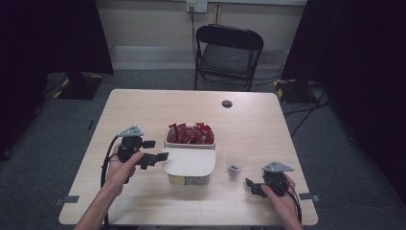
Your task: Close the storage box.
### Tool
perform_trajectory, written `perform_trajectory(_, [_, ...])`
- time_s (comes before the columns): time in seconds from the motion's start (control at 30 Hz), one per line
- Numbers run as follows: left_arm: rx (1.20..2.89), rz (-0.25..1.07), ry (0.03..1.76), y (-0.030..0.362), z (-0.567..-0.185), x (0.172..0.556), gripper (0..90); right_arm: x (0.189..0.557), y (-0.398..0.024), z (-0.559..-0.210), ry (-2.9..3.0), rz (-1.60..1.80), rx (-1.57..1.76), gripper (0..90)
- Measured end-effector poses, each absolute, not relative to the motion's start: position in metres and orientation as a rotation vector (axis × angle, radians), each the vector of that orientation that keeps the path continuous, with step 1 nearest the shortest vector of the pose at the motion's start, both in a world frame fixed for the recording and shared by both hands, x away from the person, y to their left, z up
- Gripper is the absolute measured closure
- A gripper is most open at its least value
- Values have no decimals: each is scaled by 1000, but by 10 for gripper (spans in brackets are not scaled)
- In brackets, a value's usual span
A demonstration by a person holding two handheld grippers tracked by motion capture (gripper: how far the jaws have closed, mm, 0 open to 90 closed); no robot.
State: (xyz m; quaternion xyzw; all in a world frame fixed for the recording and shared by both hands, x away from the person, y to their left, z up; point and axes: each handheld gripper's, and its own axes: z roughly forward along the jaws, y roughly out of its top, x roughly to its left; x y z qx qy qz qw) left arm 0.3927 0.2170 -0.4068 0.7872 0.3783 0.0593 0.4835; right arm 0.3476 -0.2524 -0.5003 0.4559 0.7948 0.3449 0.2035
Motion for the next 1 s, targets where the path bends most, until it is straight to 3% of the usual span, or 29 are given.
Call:
perform_trajectory(0.1, [1943,231,934,222,-407,389,158,348,-252,-500,2218,963,1271,130])
perform_trajectory(0.5, [1898,242,1053,262,-416,380,160,347,-253,-500,2218,963,1274,130])
perform_trajectory(1.0, [2012,313,1222,288,-462,369,161,346,-254,-500,2211,958,1279,130])
